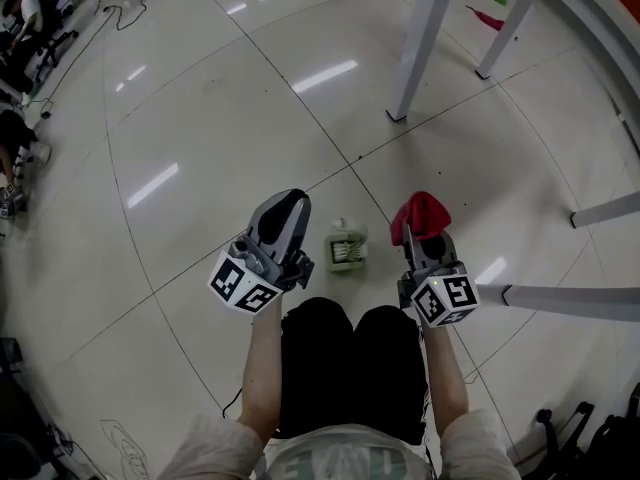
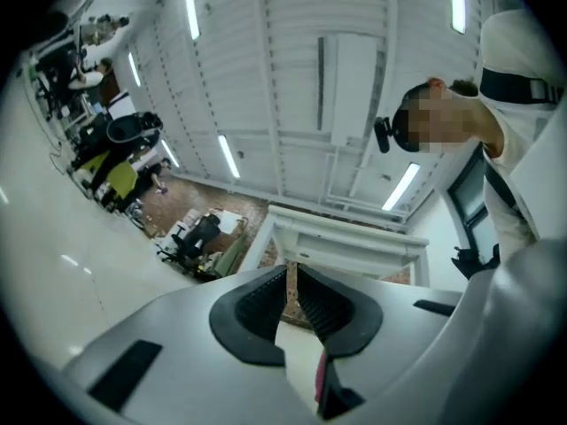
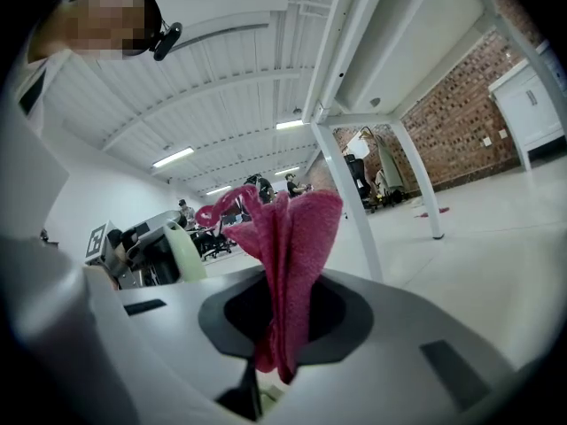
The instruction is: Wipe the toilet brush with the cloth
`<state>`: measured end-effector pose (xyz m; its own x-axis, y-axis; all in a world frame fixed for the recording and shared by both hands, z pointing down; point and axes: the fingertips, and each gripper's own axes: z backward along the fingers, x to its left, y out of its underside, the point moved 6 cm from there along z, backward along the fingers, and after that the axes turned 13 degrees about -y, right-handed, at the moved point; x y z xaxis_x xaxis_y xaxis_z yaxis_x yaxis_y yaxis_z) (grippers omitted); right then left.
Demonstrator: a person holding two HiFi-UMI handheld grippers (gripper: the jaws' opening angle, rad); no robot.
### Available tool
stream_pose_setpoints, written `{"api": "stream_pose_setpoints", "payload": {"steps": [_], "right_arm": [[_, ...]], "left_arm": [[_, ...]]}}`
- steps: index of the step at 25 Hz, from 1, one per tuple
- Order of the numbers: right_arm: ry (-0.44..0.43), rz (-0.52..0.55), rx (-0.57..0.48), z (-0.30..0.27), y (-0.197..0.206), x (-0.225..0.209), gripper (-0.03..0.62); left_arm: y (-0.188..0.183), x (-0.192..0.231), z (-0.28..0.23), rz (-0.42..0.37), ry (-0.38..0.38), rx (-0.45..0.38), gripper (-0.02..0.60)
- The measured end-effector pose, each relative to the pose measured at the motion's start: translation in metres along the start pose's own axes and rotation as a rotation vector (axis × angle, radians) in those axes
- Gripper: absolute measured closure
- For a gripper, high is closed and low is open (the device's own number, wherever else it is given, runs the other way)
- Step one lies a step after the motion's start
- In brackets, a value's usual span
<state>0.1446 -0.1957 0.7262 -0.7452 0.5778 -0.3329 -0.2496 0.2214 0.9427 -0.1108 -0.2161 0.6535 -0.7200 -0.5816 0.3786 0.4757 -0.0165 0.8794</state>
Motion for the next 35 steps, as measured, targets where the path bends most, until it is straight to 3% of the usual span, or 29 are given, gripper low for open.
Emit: {"api": "stream_pose_setpoints", "payload": {"steps": [2, 4, 6, 7, 8, 11, 22, 29, 32, 35], "right_arm": [[-0.02, 0.007, -0.011, -0.01, -0.004, 0.005, 0.563], [-0.03, 0.012, -0.019, -0.016, -0.007, 0.008, 0.563], [-0.025, 0.014, -0.021, -0.018, -0.009, 0.008, 0.563], [-0.021, 0.013, -0.022, -0.019, -0.009, 0.007, 0.563], [-0.019, 0.011, -0.023, -0.02, -0.009, 0.008, 0.563], [-0.014, 0.011, -0.023, -0.022, -0.01, 0.009, 0.563], [-0.004, 0.014, -0.026, -0.026, -0.01, 0.011, 0.562], [-0.007, 0.018, -0.04, -0.027, -0.013, 0.01, 0.563], [-0.002, 0.015, -0.026, -0.025, -0.032, 0.016, 0.563], [-0.002, 0.006, 0.001, -0.022, -0.089, 0.038, 0.563]], "left_arm": [[0.002, -0.009, -0.002, -0.015, 0.05, 0.013, 0.538], [0.0, -0.01, -0.004, -0.017, 0.042, 0.006, 0.538], [-0.001, -0.002, -0.005, -0.03, -0.042, 0.014, 0.539], [0.001, 0.004, -0.005, -0.049, -0.098, 0.038, 0.578], [0.003, 0.008, -0.005, -0.068, -0.148, 0.067, 0.578], [0.005, 0.016, -0.003, -0.094, -0.228, 0.098, 0.578], [0.013, 0.03, 0.012, -0.074, -0.366, 0.091, 0.578], [0.01, 0.033, 0.014, -0.095, -0.388, 0.083, 0.578], [-0.009, 0.026, 0.01, -0.094, -0.399, 0.076, 0.578], [-0.066, 0.004, -0.009, -0.121, -0.416, 0.097, 0.578]]}}
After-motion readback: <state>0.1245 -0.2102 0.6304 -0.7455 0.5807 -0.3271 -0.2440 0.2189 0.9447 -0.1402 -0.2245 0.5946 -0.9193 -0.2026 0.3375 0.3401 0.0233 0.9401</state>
